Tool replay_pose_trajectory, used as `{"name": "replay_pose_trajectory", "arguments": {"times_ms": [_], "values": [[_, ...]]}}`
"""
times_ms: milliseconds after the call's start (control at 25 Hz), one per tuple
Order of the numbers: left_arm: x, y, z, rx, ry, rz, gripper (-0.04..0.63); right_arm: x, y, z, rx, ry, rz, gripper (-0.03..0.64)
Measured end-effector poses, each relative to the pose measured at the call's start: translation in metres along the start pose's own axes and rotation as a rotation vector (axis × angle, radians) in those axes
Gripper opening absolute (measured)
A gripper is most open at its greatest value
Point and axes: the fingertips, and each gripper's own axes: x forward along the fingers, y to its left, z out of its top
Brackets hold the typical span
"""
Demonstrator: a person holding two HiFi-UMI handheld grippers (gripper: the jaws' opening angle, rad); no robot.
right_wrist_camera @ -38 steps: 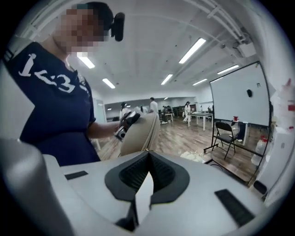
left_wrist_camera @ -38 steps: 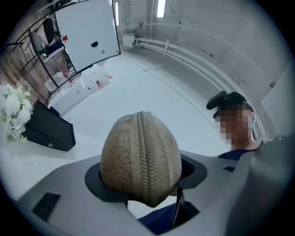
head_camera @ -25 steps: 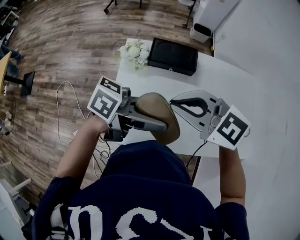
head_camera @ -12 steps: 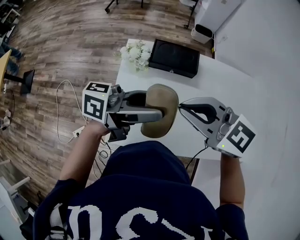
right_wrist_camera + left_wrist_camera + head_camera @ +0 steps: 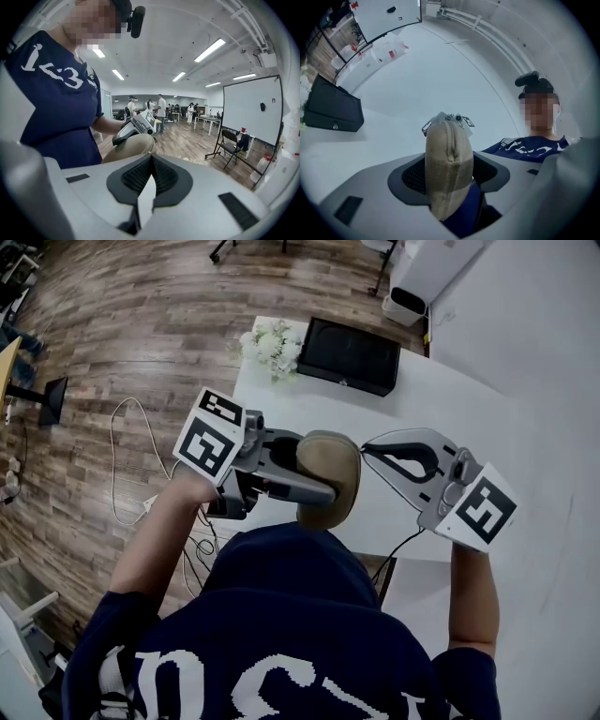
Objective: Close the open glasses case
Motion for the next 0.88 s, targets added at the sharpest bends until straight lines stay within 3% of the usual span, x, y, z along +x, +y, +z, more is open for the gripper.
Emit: {"name": "replay_pose_trajectory", "arguments": {"times_ms": [320,440,600,680,760,880], "values": [[0.017,0.009,-0.035,-0.006,0.250,0.015,0.275,0.020,0.007,-0.012,-0.141,0.176,0.143,0.023],[0.013,0.006,-0.029,-0.001,0.200,-0.004,0.278,0.017,0.007,-0.002,-0.111,0.102,0.148,0.023],[-0.003,-0.001,0.002,0.083,0.004,-0.022,0.279,0.002,0.001,0.008,-0.006,0.000,0.090,0.023],[-0.009,0.000,0.010,0.113,-0.052,-0.014,0.282,-0.004,0.001,0.005,0.024,-0.011,0.082,0.021],[-0.006,0.001,0.006,0.110,-0.028,-0.006,0.282,-0.005,0.005,0.000,0.025,-0.002,0.086,0.022],[0.001,-0.001,-0.007,0.037,0.046,-0.051,0.275,-0.006,0.014,-0.007,-0.010,0.044,0.103,0.022]]}}
